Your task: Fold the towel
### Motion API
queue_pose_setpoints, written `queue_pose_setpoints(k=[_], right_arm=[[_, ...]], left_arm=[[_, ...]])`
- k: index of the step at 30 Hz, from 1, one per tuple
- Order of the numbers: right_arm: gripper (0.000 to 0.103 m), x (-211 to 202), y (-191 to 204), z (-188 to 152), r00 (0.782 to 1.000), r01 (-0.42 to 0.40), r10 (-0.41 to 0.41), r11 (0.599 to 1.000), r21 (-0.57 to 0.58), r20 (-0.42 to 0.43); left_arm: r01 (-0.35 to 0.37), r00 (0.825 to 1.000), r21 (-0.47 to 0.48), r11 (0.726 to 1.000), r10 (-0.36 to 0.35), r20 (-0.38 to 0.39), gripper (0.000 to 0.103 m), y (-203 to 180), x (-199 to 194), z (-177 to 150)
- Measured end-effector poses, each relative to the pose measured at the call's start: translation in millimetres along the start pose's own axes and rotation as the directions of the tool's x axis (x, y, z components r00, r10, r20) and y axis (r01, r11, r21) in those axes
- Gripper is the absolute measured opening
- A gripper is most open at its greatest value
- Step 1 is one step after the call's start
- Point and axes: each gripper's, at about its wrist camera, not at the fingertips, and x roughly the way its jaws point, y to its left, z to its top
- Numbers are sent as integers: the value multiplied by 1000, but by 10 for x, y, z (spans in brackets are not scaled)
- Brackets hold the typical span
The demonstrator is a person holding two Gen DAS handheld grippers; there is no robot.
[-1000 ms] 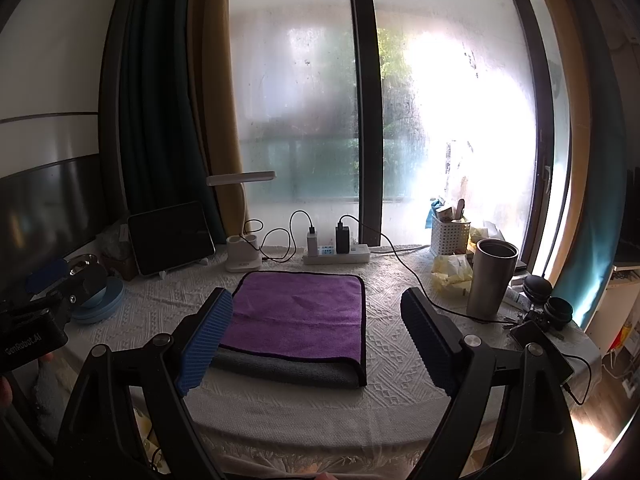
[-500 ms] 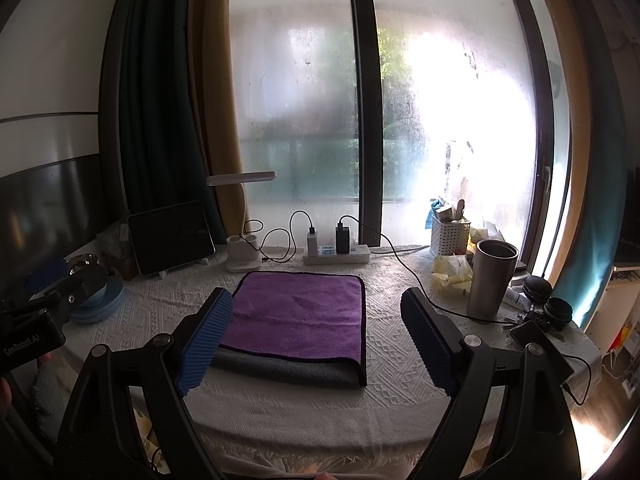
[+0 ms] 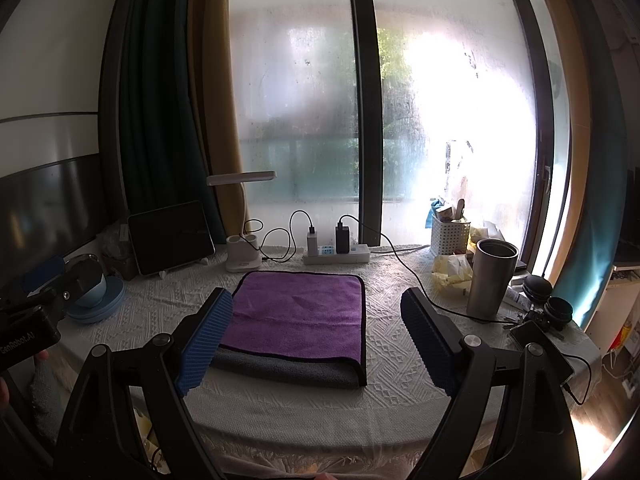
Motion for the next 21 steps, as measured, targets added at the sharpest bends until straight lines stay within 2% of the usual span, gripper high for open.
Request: queue_pose_setpoints(k=[12,21], right_arm=[[88,100,-19,-29,1000,3,-3,1000,-4,-13],[88,476,-197,-101,998,15,-13,1000,23,-54]], left_arm=[[-8,1000,2,1000,8,-20,103,-2,110,-24],[-3,993,6,1000,4,-121,103,33,632,-199]])
